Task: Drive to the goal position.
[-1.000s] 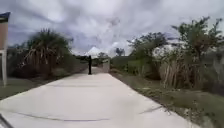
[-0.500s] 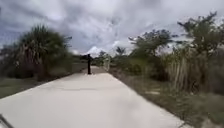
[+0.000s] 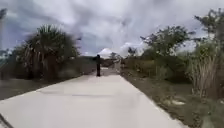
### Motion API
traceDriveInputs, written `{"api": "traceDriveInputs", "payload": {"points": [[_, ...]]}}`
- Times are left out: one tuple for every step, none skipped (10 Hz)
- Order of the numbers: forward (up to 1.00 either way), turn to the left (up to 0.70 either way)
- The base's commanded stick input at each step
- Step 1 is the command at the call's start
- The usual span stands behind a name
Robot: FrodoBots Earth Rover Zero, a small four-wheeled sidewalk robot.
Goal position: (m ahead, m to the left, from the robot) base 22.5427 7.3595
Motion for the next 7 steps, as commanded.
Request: {"api": "traceDriveInputs", "payload": {"points": [[0.85, 0.0], [0.85, 0.0], [0.85, 0.0], [0.85, 0.0], [0.85, 0.0], [0.85, 0.0], [0.85, 0.0]]}}
